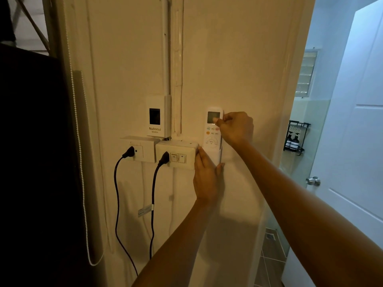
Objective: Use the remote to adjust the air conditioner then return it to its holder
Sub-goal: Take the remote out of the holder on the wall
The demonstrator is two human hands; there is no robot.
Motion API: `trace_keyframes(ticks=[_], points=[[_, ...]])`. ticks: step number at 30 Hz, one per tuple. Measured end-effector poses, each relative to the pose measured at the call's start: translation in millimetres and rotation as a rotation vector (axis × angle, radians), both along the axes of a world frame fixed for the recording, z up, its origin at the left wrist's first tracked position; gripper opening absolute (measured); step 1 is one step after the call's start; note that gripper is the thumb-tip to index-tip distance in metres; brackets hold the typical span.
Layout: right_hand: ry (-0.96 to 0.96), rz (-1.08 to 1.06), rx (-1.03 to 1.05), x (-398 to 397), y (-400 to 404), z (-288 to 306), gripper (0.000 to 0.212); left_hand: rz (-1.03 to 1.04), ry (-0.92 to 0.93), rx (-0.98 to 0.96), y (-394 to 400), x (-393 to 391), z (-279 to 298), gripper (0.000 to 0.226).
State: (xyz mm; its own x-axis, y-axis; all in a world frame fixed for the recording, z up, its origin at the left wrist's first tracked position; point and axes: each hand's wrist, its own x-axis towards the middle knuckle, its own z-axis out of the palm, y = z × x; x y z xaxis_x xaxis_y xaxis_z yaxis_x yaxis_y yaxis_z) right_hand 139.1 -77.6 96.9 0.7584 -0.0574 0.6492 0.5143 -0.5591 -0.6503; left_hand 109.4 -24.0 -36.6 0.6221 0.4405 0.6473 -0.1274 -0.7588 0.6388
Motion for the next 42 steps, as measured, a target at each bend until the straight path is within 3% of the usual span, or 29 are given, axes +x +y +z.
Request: trace_keyframes(ticks=[7,30,35,42], points=[[-0.063,0.015,-0.015,1,-5,27,0.027,-0.009,0.005,-0.021,1,2,-1,0.081],[0.053,0.252,0.180,4,-36,40,0.027,-0.015,0.050,-0.026,9,-10,16,0.083],[0.079,0.275,0.128,4,-48,24,0.022,-0.101,0.069,-0.046,15,-18,24,0.071],[0.171,0.365,0.094,0,-53,4,0.018,-0.251,0.111,-0.041,33,-31,41,0.027]])
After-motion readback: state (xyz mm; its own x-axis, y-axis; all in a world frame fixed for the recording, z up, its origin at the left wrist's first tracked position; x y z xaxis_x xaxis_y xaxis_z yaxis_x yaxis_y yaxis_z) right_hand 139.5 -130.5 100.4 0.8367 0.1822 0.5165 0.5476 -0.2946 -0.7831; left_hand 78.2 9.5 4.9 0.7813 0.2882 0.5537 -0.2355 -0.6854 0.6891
